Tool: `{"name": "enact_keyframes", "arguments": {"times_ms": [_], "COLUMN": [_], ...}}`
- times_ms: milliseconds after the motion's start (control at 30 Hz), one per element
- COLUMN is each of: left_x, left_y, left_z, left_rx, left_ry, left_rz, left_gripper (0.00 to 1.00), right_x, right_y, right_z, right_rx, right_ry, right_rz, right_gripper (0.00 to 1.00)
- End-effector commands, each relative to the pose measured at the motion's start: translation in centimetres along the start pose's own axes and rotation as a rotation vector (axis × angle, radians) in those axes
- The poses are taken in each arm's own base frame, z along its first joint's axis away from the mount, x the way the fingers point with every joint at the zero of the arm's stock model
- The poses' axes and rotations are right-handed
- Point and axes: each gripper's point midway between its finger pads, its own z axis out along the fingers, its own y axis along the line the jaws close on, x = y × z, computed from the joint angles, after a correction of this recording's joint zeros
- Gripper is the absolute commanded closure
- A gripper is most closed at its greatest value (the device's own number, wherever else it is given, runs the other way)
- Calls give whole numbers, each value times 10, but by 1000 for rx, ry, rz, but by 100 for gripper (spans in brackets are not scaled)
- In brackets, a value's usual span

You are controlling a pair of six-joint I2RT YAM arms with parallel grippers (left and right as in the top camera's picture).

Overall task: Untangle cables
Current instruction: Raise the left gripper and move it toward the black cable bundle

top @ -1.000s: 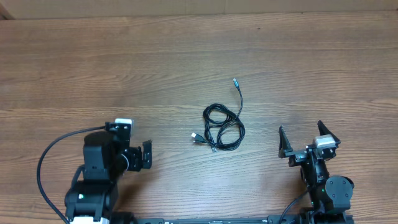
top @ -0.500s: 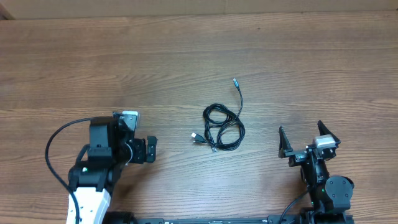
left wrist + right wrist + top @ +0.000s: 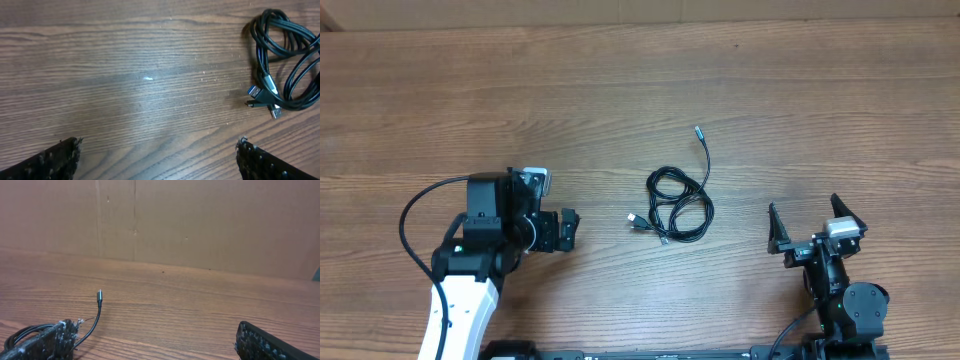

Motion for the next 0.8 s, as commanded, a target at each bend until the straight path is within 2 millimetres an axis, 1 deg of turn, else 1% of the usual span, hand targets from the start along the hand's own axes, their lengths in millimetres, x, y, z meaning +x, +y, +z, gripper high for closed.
{"name": "enact_keyframes", "arguments": {"times_ms": [0, 100, 200, 333, 533, 700, 767], "left_x": [-7, -8, -9, -10, -17, -27, -31], "left_y": [-5, -12, -21, -33, -63, -92, -100], "left_z": [0, 2, 4, 5, 6, 18, 24], "left_rx": [41, 84, 110, 132, 186, 237, 247], "left_ry": [2, 1, 0, 9, 6, 7, 23], "left_rz": [7, 15, 86, 132, 227, 308, 305], "left_gripper": [1, 0, 0, 0, 0, 0, 0], "right_x": [2, 2, 2, 2, 2, 2, 2], "right_y": [0, -1, 0, 0, -1, 0, 0], "right_z": [0, 0, 0, 0, 0, 0, 0], "right_rx": [5, 6, 5, 5, 6, 5, 5], "right_ry": [-4, -4, -4, -4, -4, -4, -4], "right_rz": [-4, -4, -4, -4, -4, -4, -4], "right_gripper": [0, 0, 0, 0, 0, 0, 0]}}
